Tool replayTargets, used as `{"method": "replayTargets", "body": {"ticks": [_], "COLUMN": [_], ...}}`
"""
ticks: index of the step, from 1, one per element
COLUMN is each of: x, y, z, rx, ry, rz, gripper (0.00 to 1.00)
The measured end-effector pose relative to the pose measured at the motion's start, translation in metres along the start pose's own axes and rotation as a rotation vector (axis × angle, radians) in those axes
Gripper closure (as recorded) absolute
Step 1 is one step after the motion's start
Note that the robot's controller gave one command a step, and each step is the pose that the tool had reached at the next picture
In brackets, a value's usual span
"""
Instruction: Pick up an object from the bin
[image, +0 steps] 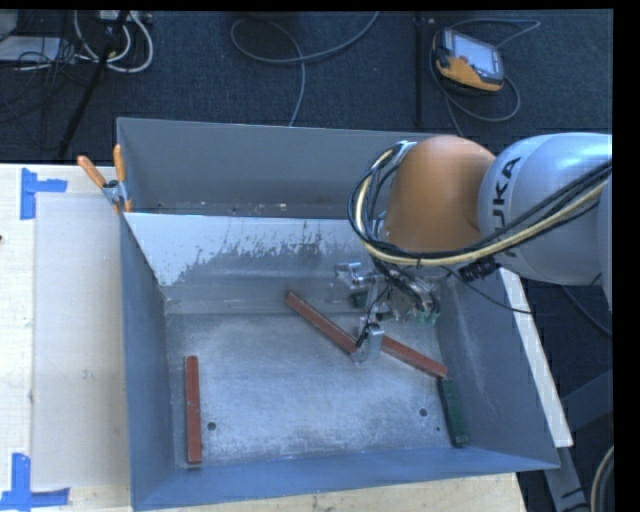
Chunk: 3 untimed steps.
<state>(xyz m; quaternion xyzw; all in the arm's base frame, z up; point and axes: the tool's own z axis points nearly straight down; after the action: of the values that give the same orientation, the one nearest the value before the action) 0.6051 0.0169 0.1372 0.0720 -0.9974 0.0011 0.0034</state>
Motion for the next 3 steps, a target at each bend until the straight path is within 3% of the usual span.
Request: {"method": "replayTargets", "body": {"ticks": [1,2,3], "x": [-0.005,0.046,0.019], "y": [-0.005,-0.036,0.018], "z": [0.071,0.068,0.057], "rx": [-0.003,-0.001,-0.004], "ry": [-0.001,-0.003,-0.009], "rz": [0.117,-0.180,0.032], "gripper": [0.00,0.00,0.00]}}
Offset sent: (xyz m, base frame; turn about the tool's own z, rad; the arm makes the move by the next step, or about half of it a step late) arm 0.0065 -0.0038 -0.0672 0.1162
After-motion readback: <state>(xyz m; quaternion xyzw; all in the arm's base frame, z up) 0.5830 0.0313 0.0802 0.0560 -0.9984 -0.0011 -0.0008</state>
